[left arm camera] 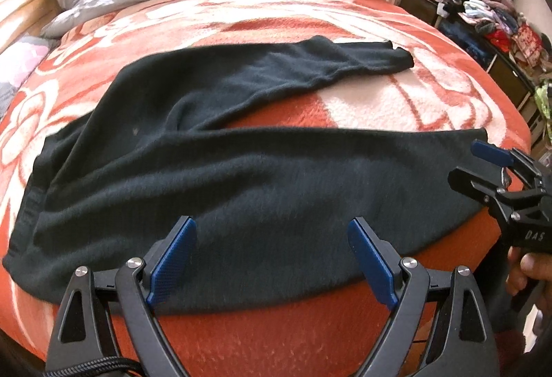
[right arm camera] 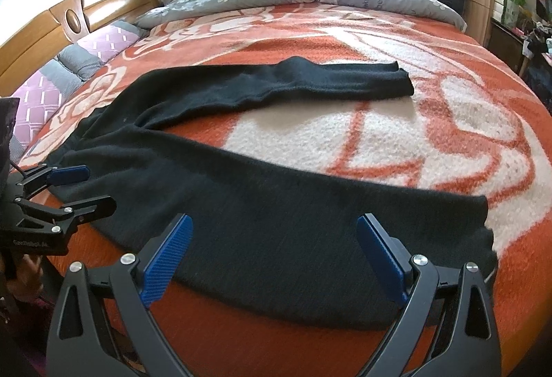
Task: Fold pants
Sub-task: 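Lower both grippers onto the pants edge and close them on the fabric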
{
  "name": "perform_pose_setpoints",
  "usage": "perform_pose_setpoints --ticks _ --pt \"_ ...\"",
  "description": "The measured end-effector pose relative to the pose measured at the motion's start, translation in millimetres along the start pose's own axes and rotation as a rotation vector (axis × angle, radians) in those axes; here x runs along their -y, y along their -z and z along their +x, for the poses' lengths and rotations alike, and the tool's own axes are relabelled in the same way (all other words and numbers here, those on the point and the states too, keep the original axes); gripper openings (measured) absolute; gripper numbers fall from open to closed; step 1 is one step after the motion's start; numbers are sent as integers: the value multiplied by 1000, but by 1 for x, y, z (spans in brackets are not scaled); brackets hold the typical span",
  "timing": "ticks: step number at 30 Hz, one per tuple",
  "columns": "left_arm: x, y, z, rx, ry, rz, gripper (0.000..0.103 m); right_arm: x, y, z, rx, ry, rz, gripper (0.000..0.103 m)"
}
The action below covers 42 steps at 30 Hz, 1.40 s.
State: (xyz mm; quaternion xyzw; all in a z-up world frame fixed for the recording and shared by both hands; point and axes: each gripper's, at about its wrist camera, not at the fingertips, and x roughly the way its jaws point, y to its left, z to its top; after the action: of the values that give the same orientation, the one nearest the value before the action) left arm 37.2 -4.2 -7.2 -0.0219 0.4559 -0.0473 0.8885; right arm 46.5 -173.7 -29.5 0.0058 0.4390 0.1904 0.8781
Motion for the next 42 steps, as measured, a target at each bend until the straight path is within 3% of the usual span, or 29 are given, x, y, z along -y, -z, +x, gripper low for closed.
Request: perform_pose_setpoints --ticks 11,22,28,35,40,42 --pt "0 -66 18 2 23 66 90 30 -56 18 22 43 -12 96" --pt "-12 -137 68 -66 49 101 90 72 -124 53 14 46 10 96" --pt "-14 -184 107 -97 59 152 90 120 -164 81 18 14 94 96" --pt "-20 -226 174 -195 81 189 90 165 -193 133 -75 -1 171 96" --pt "-22 -240 215 -281 104 214 90 171 -203 161 -143 -29 128 96" --pt "-23 -241 231 -337 118 221 90 175 -206 170 -156 -50 124 91"
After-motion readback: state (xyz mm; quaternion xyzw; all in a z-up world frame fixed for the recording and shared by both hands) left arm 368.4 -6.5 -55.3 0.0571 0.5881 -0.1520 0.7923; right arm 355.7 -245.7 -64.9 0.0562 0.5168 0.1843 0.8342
